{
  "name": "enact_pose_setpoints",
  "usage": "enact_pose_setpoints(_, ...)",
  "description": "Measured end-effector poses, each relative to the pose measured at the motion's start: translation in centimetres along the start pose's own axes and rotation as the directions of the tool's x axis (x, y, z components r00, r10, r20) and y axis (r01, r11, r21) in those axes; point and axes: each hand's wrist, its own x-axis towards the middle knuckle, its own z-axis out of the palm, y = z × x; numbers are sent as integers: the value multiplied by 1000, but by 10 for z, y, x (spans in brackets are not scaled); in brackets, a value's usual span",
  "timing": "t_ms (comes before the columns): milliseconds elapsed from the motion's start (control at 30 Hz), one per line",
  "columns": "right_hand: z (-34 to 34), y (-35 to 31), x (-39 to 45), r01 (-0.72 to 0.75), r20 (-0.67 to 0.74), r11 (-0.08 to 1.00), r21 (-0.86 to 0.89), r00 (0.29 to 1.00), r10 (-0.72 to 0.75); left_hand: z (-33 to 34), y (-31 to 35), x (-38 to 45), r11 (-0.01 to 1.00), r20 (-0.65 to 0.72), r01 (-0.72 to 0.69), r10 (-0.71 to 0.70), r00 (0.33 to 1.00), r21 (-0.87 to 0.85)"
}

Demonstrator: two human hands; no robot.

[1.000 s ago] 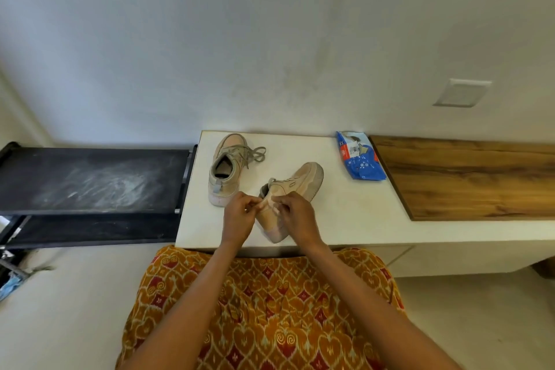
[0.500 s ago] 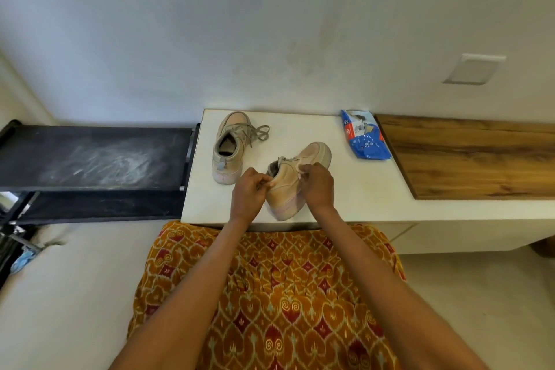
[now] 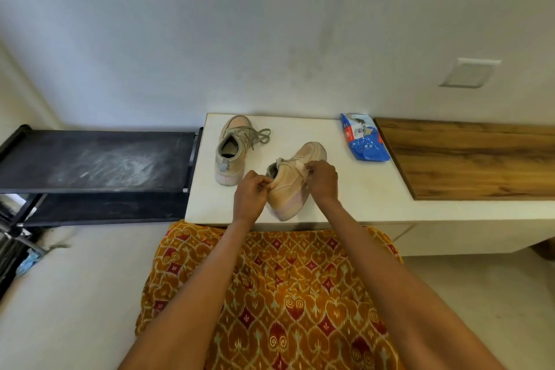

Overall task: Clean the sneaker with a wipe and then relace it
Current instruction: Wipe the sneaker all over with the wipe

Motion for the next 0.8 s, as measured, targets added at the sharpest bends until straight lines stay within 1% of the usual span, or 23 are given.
enact_pose_setpoints(67, 12, -10, -14, 89, 36, 996, 8, 995, -89, -2, -6, 1, 1000, -11, 28, -28, 1000, -9)
enact_pose_setpoints(133, 21, -16, -32, 246, 70, 969, -14, 967, -244, -3, -12, 0, 999, -28, 35, -35, 999, -7)
enact_pose_setpoints(167, 22, -16, -42, 338, 100, 940, -47, 938, -332, -3, -15, -1, 999, -41, 44, -45, 998, -15)
enact_pose_setpoints(233, 19, -15, -55, 531, 189, 834, -150, 844, -503, -4, -18, -4, 998, -57, 50, -51, 997, -30)
enact_pose_setpoints(267, 17, -12, -54, 597, 229, 781, -184, 799, -556, -4, -19, -5, 998, -59, 46, -48, 997, -34)
enact_pose_setpoints(300, 17, -9, -48, 619, 245, 761, -191, 781, -574, -4, -20, -6, 999, -60, 42, -44, 997, -33)
enact_pose_setpoints(333, 17, -8, -39, 596, 224, 785, -170, 799, -558, -5, -21, -6, 999, -59, 42, -44, 997, -29)
enact_pose_setpoints(400, 15, -8, -15, 433, 135, 897, -84, 897, -421, -5, -21, -5, 999, -54, 45, -46, 997, -23)
enact_pose_setpoints(433, 12, -7, -2, 349, 89, 935, -68, 935, -343, -5, -19, -5, 999, -52, 39, -41, 998, -28)
enact_pose_setpoints(500, 9, -5, 16, 225, 11, 972, -72, 974, -224, -5, -12, -7, 1000, -35, 12, -13, 999, -19)
enact_pose_setpoints(533, 10, -7, 16, 203, -3, 977, -72, 979, -204, -4, -9, -7, 1000, -32, 3, -3, 999, -7)
enact_pose_setpoints(567, 12, -11, 11, 211, -2, 975, -64, 977, -211, -4, -9, -7, 1000, -39, 0, 0, 999, 0)
enact_pose_setpoints(667, 26, -18, -19, 350, 0, 937, -1, 937, -350, -4, -14, -7, 1000, -55, 6, -5, 998, 2)
enact_pose_setpoints(733, 31, -14, -32, 447, 6, 894, 27, 894, -448, -5, -19, -6, 1000, -55, 2, -2, 998, -1)
enact_pose_setpoints(800, 28, -5, -27, 553, 52, 833, 2, 832, -552, -6, -19, -6, 1000, -50, 0, 0, 999, 0)
